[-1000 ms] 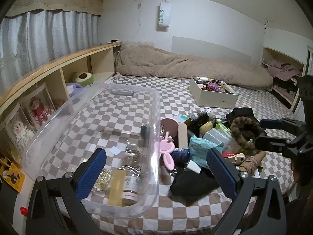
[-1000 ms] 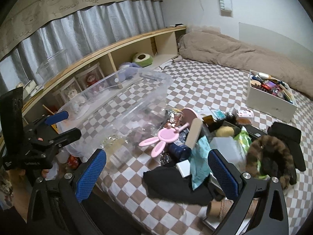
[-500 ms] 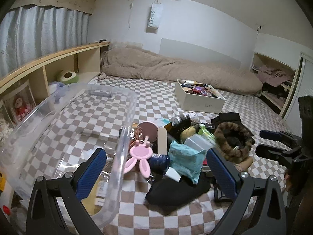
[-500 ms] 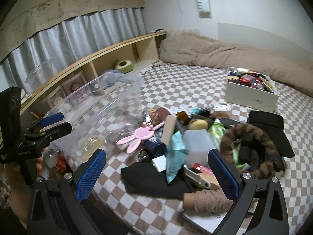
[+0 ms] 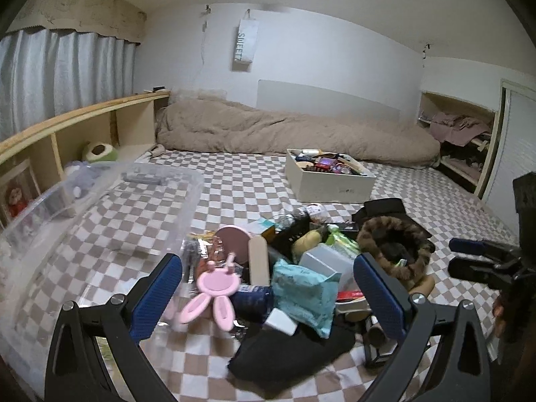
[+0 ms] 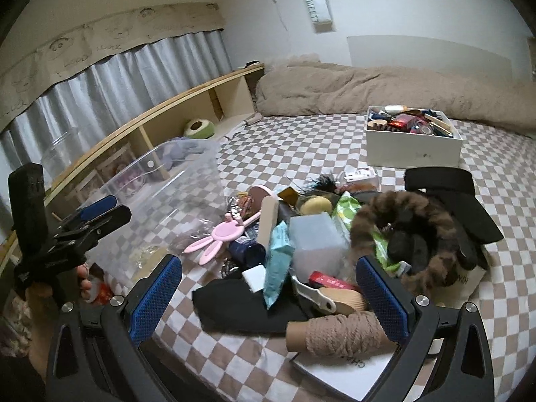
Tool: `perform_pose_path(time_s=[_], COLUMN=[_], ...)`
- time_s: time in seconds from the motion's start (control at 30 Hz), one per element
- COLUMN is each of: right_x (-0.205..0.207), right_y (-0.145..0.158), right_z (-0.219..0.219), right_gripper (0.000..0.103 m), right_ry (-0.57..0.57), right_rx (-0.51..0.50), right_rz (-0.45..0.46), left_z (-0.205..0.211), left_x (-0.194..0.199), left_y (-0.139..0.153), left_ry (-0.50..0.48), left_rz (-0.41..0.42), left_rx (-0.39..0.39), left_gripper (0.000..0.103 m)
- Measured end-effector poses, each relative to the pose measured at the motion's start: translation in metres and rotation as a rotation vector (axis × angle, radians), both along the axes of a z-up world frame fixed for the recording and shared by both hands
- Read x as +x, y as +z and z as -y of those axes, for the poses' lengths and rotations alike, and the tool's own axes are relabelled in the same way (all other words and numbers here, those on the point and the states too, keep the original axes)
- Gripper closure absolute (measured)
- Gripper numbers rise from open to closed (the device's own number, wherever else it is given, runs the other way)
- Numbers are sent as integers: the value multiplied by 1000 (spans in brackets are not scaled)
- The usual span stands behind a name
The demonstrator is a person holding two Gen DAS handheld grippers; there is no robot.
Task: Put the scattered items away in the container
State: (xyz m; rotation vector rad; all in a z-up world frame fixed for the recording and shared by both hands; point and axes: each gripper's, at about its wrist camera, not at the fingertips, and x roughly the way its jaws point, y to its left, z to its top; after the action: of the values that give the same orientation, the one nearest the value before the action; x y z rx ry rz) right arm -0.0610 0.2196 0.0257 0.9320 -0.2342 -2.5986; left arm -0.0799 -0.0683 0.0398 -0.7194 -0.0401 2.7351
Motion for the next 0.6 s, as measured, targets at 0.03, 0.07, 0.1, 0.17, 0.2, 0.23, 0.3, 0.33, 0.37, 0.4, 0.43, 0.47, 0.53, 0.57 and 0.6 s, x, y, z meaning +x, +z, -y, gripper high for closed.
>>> perform_pose_path(time_s=[0.03,0.07,0.1,0.17,0.2,0.23,0.3,0.33,0.37,0.4,0.43,0.47,0.53,0.57,0.6], right_x=[0,0,0,1,2,2,2,2,1,1,1,1,2,3,5], right_y=[-3,-5,-8,-12,-14,-16,-23,-26,-29,-33,-36,-39,-44,-46,-48], right_z=[-2,-4,-7,-14,-19,-22,-30,-33,-36,-39,-41,-44,-47,-49,-52], right_gripper=[0,0,0,0,0,0,0,0,0,0,0,0,0,0,0], right_ry=[-7,-15,-25,-54,-72,-82,-107,-118,-130,-143,-156,-173,-202,-217,-231], right_rx=[2,2,1,-11,-22,-29,-45,-48,-46,-41,-33,-22,-3,6,17], right_rz=[-3,-8,-15,-45,-67,-77,-87,-89,-89,-90,-91,-93,-103,-112,-120], left_z=[-2,-4,-6,-9,-11,-13,-15,-16,-18,-23,-25,-28,-34,-36,-39], left_x=[-2,-3,-5,-7,-9,-10,-14,-16,-17,-16,-16,-17,-19,-20,-20], left_y=[-2,-5,-8,-13,-17,-21,-29,-32,-36,-40,-42,-46,-54,-59,-63], left_ry=[-4,-8,-11,-15,-17,-17,-19,-17,-12,-4,-2,-5,-15,-22,-29], left_rz=[1,1,0,-4,-9,-13,-13,-11,-20,-47,-56,-57,-52,-50,-50], left_rx=[6,11,14,12,10,10,10,9,-3,-33,-50,-61,-73,-76,-78], left_gripper=[0,0,0,0,0,0,0,0,0,0,0,0,0,0,0])
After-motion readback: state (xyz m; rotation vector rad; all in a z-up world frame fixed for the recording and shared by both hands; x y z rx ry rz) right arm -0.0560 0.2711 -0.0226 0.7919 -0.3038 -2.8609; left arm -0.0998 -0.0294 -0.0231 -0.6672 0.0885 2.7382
